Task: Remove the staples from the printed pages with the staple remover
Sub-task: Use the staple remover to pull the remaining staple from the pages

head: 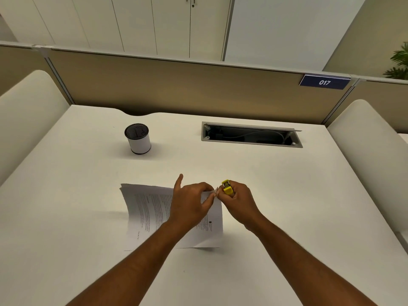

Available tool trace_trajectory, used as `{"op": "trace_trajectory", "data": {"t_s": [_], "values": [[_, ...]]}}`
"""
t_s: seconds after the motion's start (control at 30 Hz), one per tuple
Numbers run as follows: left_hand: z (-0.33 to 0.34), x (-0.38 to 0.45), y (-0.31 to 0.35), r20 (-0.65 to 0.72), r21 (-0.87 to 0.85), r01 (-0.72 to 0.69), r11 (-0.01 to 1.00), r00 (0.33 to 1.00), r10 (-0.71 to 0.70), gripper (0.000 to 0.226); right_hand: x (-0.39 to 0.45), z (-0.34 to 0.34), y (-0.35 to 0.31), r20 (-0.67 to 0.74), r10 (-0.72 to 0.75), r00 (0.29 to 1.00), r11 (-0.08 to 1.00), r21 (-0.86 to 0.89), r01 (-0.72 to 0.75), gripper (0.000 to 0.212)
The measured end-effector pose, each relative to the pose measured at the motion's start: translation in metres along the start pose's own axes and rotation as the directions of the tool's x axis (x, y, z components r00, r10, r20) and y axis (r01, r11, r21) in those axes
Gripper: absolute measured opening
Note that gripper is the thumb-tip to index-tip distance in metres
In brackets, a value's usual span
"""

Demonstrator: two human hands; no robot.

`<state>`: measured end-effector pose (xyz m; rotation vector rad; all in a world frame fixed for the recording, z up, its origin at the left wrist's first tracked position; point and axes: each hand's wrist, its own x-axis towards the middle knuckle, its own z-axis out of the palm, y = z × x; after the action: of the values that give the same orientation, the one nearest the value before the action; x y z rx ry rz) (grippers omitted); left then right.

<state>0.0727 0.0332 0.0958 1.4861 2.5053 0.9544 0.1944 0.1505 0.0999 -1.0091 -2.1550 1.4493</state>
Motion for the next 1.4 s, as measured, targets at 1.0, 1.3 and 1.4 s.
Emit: {"op": "trace_trajectory", "data": {"t_s": [1.0,1.3,1.4], "values": [[-0.017,0.012,-0.012,0.307,-0.489,0.563,0.666,0.826,-0.473,0.022,-0.003,-0.015,-0.005,-0.208,-0.326,0.922,0.928,-0.258,0.270,0.016],[-0.026,0.011,-0.028,0.380,-0.626,0.600,0.498,0.793,-0.476,0.020,0.005,0.004,-0.010,-0.169,-0.253,0.953,0.953,-0.213,0.216,0.015],[-0.027,0.013,-0.033,0.389,-0.621,0.615,0.486,0.780,-0.489,0.020,0.009,0.010,-0.010,-0.157,-0.228,0.961,0.955,-0.226,0.190,0.016]]}}
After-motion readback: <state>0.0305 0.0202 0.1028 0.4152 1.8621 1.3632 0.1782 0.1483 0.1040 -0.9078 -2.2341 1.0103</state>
